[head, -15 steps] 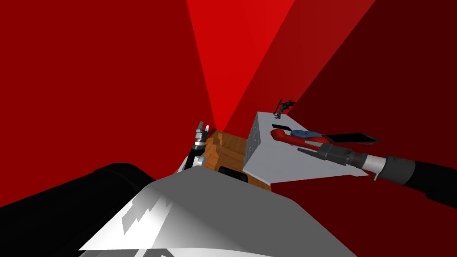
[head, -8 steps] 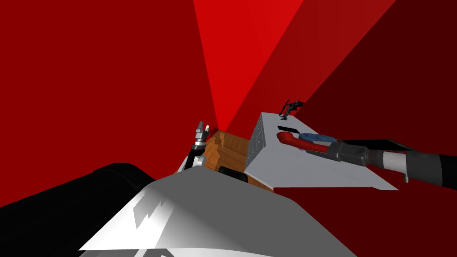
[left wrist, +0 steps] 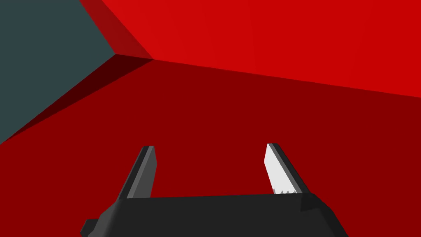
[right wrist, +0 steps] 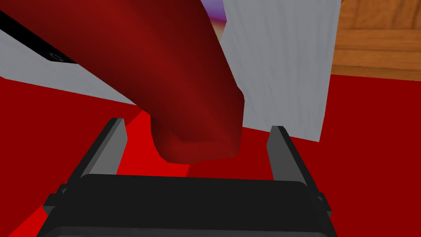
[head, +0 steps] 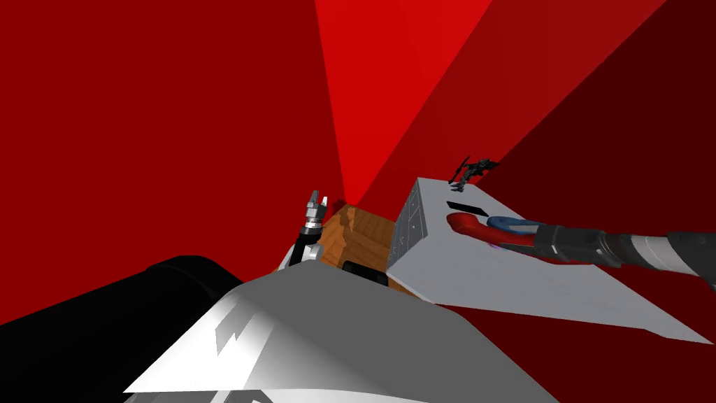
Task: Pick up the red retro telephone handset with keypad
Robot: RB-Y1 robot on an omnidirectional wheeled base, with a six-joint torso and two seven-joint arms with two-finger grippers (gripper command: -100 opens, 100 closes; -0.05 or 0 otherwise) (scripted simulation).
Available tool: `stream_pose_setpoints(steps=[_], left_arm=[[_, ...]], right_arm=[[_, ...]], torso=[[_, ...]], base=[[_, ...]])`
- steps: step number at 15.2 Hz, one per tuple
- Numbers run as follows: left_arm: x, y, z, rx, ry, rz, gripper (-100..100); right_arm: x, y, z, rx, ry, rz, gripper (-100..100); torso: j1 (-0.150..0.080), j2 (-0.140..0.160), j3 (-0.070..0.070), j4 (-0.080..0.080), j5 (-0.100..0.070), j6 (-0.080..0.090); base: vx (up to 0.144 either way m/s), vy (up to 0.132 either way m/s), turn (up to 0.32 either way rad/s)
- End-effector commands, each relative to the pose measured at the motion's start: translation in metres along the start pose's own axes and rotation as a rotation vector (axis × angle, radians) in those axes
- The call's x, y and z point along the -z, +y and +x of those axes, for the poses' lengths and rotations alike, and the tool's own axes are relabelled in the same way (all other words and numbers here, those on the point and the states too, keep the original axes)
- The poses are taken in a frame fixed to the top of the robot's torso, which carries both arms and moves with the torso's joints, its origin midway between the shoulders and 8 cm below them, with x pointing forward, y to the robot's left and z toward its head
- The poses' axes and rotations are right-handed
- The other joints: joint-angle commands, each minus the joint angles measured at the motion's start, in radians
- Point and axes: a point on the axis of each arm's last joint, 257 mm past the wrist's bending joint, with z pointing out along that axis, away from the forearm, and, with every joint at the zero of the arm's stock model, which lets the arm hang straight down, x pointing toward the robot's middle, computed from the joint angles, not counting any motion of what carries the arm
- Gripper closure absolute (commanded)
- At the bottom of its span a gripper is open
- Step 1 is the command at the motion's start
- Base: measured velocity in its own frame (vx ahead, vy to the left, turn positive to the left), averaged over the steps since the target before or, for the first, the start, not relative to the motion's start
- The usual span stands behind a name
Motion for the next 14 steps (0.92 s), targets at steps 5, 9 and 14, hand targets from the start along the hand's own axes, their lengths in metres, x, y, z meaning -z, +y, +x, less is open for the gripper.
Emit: stream_pose_setpoints(steps=[5, 9, 14], left_arm=[[0.000, 0.000, 0.000, 0.000, 0.000, 0.000, 0], [0.000, 0.000, 0.000, 0.000, 0.000, 0.000, 0], [0.000, 0.000, 0.000, 0.000, 0.000, 0.000, 0]], right_arm=[[0.019, -0.008, 0.036, 0.034, 0.184, -0.028, -100], [0.036, -0.006, 0.072, 0.044, 0.346, -0.069, -100], [0.052, 0.001, 0.106, 0.040, 0.480, -0.113, -100]], torso=[[0.000, -0.001, 0.000, 0.000, 0.000, 0.000], [0.000, -0.001, -0.001, 0.000, 0.000, 0.000], [-0.001, -0.001, 0.000, 0.000, 0.000, 0.000]], base=[[0.033, 0.031, 0.107], [0.036, 0.028, 0.102], [0.037, 0.018, 0.082]])
